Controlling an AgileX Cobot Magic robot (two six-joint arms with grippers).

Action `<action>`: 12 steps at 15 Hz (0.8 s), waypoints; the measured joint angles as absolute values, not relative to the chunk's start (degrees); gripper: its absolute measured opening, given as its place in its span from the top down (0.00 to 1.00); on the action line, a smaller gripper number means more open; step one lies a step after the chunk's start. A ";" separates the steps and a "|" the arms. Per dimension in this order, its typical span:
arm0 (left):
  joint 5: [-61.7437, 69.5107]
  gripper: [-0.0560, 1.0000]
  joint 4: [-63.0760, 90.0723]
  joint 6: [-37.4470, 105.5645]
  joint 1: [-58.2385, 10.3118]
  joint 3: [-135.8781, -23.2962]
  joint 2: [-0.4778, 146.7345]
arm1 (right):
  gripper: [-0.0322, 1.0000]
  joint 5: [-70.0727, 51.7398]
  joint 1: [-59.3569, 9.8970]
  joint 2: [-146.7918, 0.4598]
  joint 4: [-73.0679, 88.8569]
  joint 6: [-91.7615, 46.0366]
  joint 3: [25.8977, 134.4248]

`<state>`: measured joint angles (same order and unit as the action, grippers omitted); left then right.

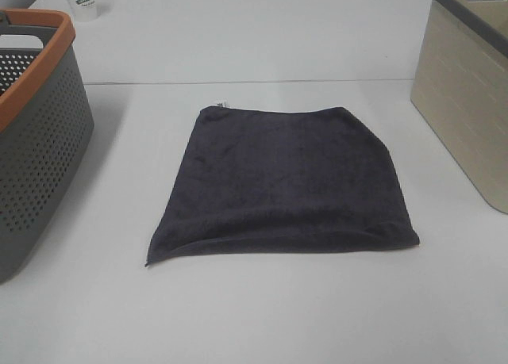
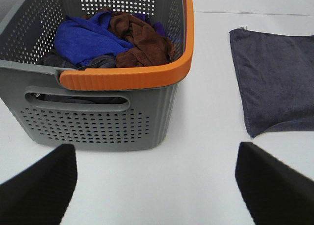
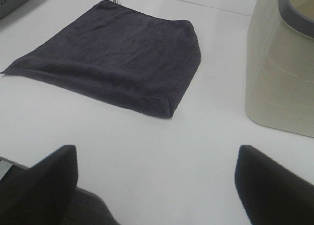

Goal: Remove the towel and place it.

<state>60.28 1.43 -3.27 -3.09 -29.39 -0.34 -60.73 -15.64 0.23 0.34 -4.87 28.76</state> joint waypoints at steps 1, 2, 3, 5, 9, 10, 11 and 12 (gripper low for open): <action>60.28 0.19 1.49 -3.27 -3.09 -29.39 -0.34 | 0.15 -60.73 -15.64 0.23 0.34 -4.87 28.76; 60.28 0.21 1.49 -3.27 -3.09 -29.39 -0.34 | 0.15 -60.73 -15.64 0.23 0.34 -4.87 28.76; 60.28 0.22 1.49 -3.27 -3.09 -29.39 -0.34 | 0.15 -60.73 -15.64 0.23 0.34 -4.87 28.76; 60.28 0.23 1.49 -2.81 -3.09 -29.39 -0.34 | 0.15 -60.73 -15.64 0.23 0.34 -4.87 28.76; 60.28 0.23 1.55 -2.35 -3.09 -29.28 -0.34 | 0.15 -60.73 -15.64 0.23 0.34 -4.87 28.76; 60.28 0.23 1.55 -2.35 -3.09 -29.28 -0.34 | 0.15 -60.73 -15.64 0.23 0.34 -4.87 28.76; 60.28 0.23 1.55 -2.29 -3.09 -29.28 -0.34 | 0.15 -60.73 -15.64 0.23 0.34 -4.87 28.76; 60.28 0.23 1.55 -2.29 -3.09 -29.28 -0.34 | 0.15 -60.73 -15.64 0.23 0.34 -4.87 28.76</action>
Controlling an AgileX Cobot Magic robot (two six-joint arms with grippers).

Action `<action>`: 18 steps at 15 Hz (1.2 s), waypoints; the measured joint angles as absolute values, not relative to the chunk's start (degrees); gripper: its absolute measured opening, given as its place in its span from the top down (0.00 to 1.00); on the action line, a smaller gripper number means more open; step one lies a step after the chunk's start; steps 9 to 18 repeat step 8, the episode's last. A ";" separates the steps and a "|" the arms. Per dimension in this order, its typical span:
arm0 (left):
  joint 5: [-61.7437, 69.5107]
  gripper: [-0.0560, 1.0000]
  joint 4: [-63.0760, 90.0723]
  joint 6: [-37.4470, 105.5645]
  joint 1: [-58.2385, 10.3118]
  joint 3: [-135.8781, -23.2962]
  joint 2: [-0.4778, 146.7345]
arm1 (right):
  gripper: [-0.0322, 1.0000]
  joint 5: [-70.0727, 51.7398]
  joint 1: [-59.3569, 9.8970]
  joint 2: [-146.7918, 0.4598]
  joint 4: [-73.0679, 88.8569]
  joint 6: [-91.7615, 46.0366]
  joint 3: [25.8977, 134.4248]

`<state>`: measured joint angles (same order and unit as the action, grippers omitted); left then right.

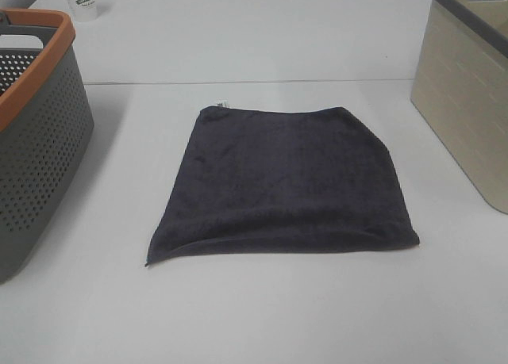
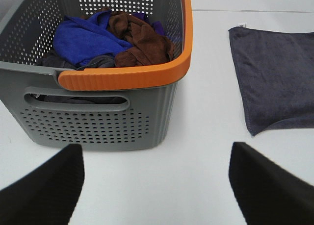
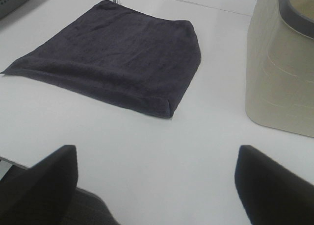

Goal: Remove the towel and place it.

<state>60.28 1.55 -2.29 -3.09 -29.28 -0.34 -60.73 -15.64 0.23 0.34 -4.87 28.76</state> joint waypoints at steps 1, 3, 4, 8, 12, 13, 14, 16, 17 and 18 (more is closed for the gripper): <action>60.28 0.23 1.55 -2.29 -3.09 -29.28 -0.34 | 0.15 -60.73 -15.64 0.23 0.34 -4.87 28.76; 60.28 0.23 1.55 -2.29 -3.09 -29.28 -0.34 | 0.15 -60.73 -15.64 0.23 0.34 -4.87 28.76; 60.28 0.23 1.55 -2.29 -3.09 -29.28 -0.34 | 0.15 -60.73 -15.64 0.23 0.34 -4.87 28.76; 60.28 0.23 1.55 -2.23 -3.09 -29.28 -0.34 | 0.15 -60.73 -15.64 0.23 0.34 -4.87 28.76; 60.28 0.23 1.55 -2.23 -3.09 -29.28 -0.34 | 0.15 -60.73 -15.64 0.23 0.34 -4.87 28.76; 60.28 0.23 1.55 -2.23 -3.09 -29.28 -0.34 | 0.15 -60.73 -15.64 0.23 0.34 -4.87 28.76; 60.28 0.23 1.55 -2.23 -3.09 -29.28 -0.34 | 0.15 -60.73 -15.64 0.23 0.34 -4.87 28.76; 60.28 0.23 1.55 -2.23 -3.09 -29.28 -0.34 | 0.15 -60.73 -15.64 0.23 0.34 -4.87 28.76; 60.28 0.23 1.55 -2.23 -3.09 -29.28 -0.34 | 0.15 -60.73 -15.64 0.23 0.34 -4.87 28.76; 60.28 0.23 1.55 -2.23 -3.09 -29.28 -0.34 | 0.15 -60.73 -15.64 0.23 0.34 -4.87 28.76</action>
